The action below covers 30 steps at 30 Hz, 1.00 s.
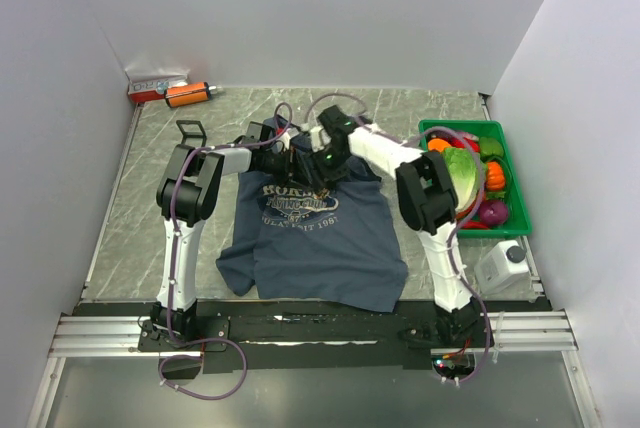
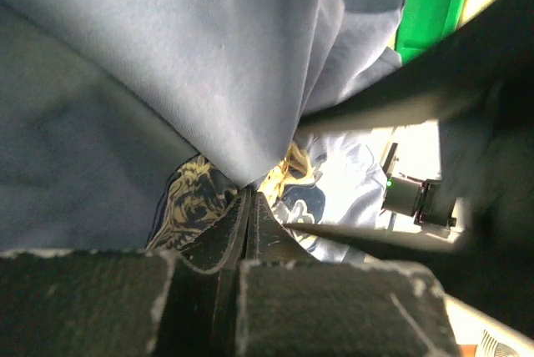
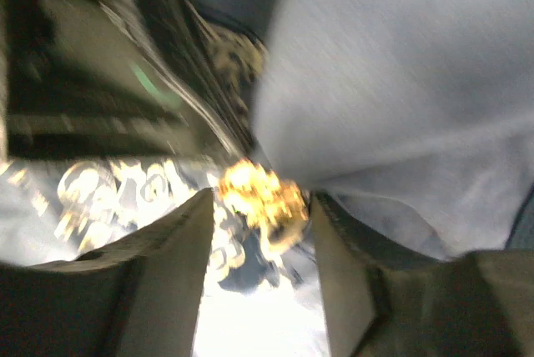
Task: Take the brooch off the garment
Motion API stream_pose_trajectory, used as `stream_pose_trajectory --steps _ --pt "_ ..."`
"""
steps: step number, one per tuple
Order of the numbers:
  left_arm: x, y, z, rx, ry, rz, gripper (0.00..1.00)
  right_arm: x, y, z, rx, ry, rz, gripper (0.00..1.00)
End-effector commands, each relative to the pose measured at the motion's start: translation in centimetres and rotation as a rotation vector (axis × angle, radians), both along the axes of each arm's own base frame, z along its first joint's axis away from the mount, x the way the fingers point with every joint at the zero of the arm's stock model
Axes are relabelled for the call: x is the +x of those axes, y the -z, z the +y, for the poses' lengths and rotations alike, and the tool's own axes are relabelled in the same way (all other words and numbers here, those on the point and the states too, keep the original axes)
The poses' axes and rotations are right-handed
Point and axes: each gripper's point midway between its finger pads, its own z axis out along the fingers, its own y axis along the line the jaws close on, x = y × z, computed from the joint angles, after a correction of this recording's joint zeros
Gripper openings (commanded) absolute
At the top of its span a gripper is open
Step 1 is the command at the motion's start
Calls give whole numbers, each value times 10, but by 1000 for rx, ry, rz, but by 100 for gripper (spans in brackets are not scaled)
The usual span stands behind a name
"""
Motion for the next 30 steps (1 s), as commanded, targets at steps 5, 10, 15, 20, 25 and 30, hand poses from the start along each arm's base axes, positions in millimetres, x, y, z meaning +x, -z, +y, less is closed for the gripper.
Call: stream_pose_trajectory --steps 5,10,15,20,25,30 --pt "15 -48 -2 -32 65 -131 1 14 -97 -25 227 -32 -75 62" --pt "8 -56 -2 -77 110 -52 1 19 -120 -28 232 -94 -223 61" --pt "0 -61 -1 -183 114 79 1 14 -121 -41 186 -121 -354 60" --pt "5 -62 1 -225 85 132 1 -5 -122 -43 123 -256 -500 55" --pt "0 -72 -1 -294 93 188 1 -27 -129 -26 106 -454 -729 55" --pt "-10 -73 0 -292 100 215 1 -27 -120 -15 65 -479 -770 58"
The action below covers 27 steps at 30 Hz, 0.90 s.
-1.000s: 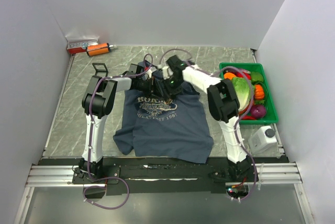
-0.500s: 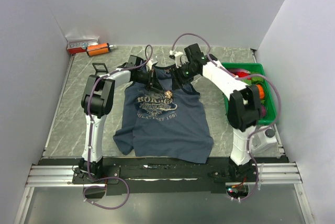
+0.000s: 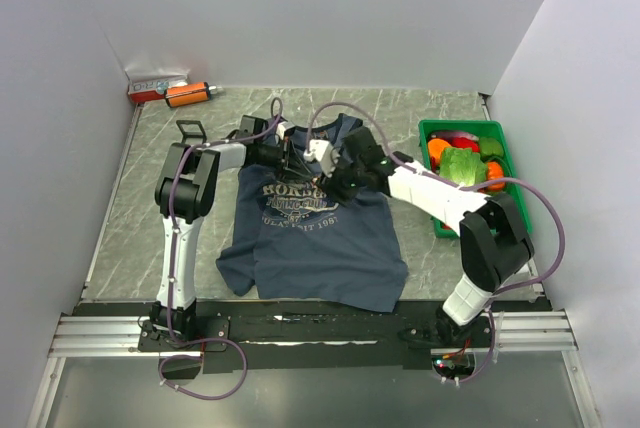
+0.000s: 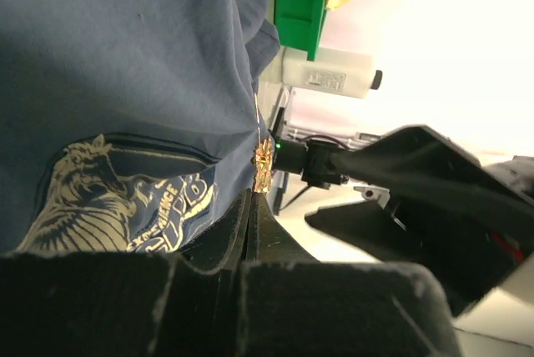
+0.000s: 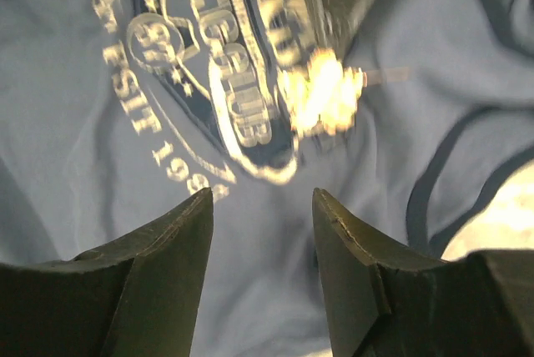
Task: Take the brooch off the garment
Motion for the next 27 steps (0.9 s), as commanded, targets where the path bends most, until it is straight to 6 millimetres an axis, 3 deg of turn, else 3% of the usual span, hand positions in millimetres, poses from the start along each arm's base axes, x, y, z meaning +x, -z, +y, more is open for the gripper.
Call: stream_pose_trajectory --steps 1,2,3,6,8,17,21,24,25,27 --pt "-8 -20 -2 -53 40 -5 1 32 -36 17 35 -1 -214 58" --pt "-10 -18 0 -46 45 -27 1 40 -38 15 26 41 -213 58" --pt "-14 -19 2 -23 41 -9 1 42 -24 14 11 78 -167 58" --pt "-19 -15 8 53 23 -59 1 53 -7 1 -17 181 -121 57" --pt "-21 -18 13 93 16 -121 1 55 -6 -2 1 203 -100 57" --pt "-45 -19 38 278 52 -259 1 57 -58 -4 114 263 -121 59" --pt "-52 -23 45 315 86 -300 1 50 -67 -16 126 283 -125 61" --pt "-46 -30 51 337 96 -350 1 50 -78 -27 174 317 -69 61" --pt "-37 -40 52 330 98 -400 1 56 -91 -27 206 327 -66 61" --pt "-27 -49 58 321 89 -422 1 63 -95 -31 260 349 20 61"
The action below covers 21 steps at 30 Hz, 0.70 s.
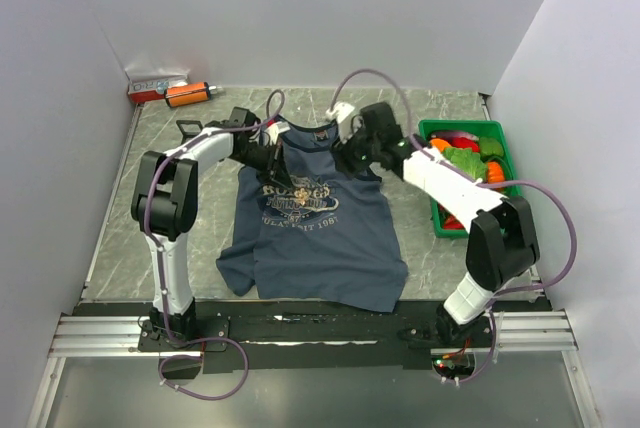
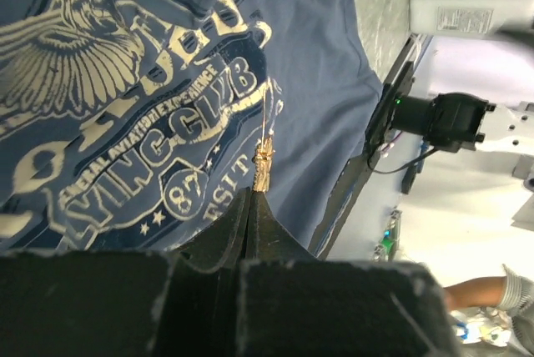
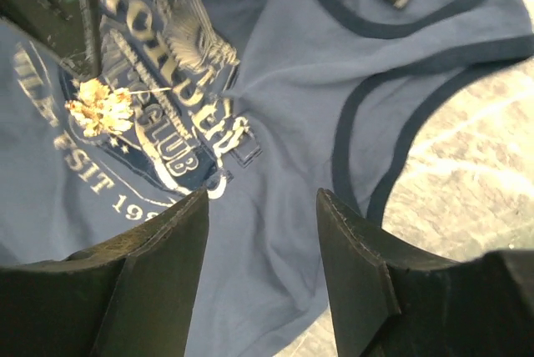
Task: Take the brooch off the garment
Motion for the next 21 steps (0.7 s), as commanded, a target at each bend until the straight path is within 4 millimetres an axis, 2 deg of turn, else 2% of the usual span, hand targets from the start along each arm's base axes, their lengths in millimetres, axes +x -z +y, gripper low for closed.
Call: stream_pose_trajectory --steps 1,2,3,4,5,7,11,13,14,16,17,21 --pt "28 -48 12 -24 30 -184 1 19 -63 -10 176 65 57 61" --pt "33 -56 13 -45 27 -205 1 26 -56 -7 196 86 124 61" --pt "40 -64 16 -59 18 -231 1 31 -62 -9 231 86 156 61" --pt "50 -76 16 -76 13 -282 1 39 -84 -4 272 72 142 61" --pt "54 -86 15 -101 14 -311 1 43 -76 -1 290 81 197 62" --pt "66 -104 14 -132 -1 -373 1 49 -91 8 345 45 195 62" --pt "75 -133 8 -202 -13 -447 1 55 -103 22 409 3 194 63" --pt "73 -137 6 -224 -17 -447 1 45 -104 30 444 -62 221 63" --pt "75 -146 5 -240 -16 -493 1 39 -105 34 454 -107 230 63" --pt "67 -145 5 -274 -15 -468 1 23 -100 40 487 -183 289 62" --pt "68 -154 4 -298 -6 -510 1 19 -97 42 496 -196 306 62" --pt "54 -153 0 -376 30 -462 1 12 -84 49 529 -238 378 61"
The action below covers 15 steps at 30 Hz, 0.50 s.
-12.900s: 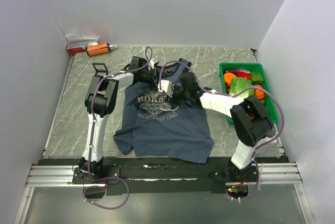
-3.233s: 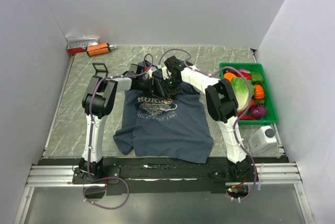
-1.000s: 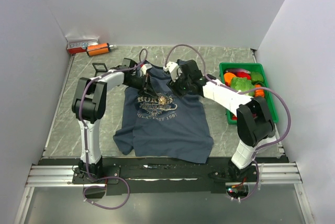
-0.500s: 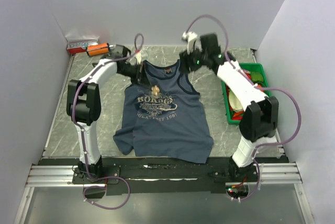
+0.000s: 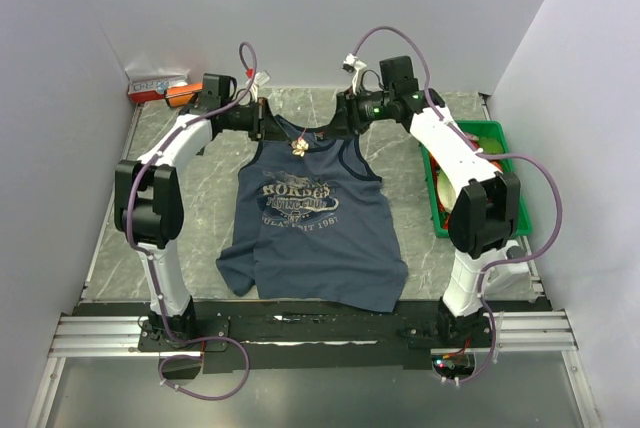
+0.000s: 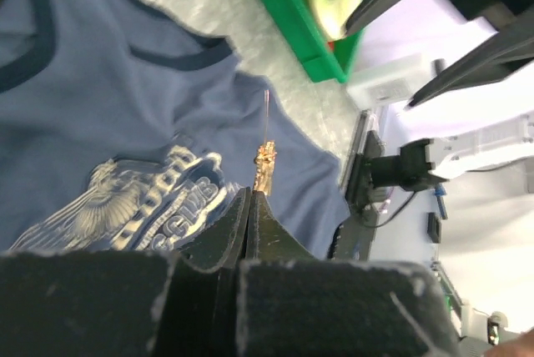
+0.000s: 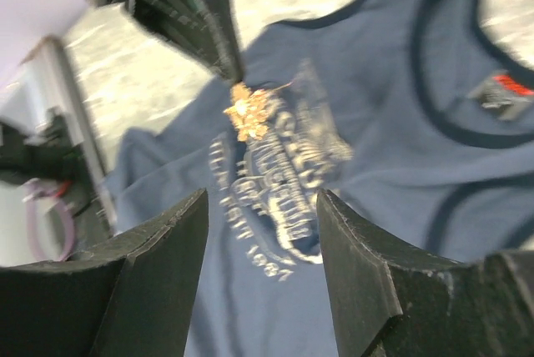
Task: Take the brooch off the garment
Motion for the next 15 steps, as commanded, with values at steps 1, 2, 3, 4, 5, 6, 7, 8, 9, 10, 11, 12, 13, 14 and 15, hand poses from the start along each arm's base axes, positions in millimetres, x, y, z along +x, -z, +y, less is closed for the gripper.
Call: stream_pose_trajectory --steps 1,2,3,4,5,6,7,8,9,10,11,12,13,14,15 --pt "-14 -42 -8 -131 89 -88 1 -17 5 16 89 -117 75 61" --pt "-16 -42 -9 -141 94 -81 1 -18 10 19 103 -129 105 61" --pt "-18 -42 -11 -152 96 -77 1 -18 11 20 113 -134 117 61" --pt "-20 -43 -11 -160 100 -76 1 -17 14 23 126 -139 133 61" --pt "-20 -44 -11 -162 99 -76 1 -19 15 25 137 -155 143 61" --pt "-20 -44 -11 -163 99 -73 1 -18 15 26 140 -158 145 61" --pt "-21 -45 -11 -165 101 -73 1 -17 17 28 142 -158 151 61" --pt "-21 -45 -11 -165 100 -71 1 -16 19 29 144 -158 152 61" --pt "-20 -46 -11 -167 99 -67 1 -16 19 31 146 -161 151 61" --pt "-20 -47 -12 -169 100 -73 1 -14 22 31 147 -161 151 61" --pt "-20 -48 -12 -172 100 -72 1 -13 22 33 148 -156 162 61" --pt "-20 -48 -13 -176 98 -64 1 -14 24 36 146 -154 174 61" --pt "-20 -49 -13 -178 100 -70 1 -14 26 37 145 -157 177 61" --pt "-20 -49 -14 -178 100 -70 1 -15 27 39 145 -162 175 61" --pt "-20 -49 -14 -177 98 -69 1 -15 25 40 148 -166 173 60"
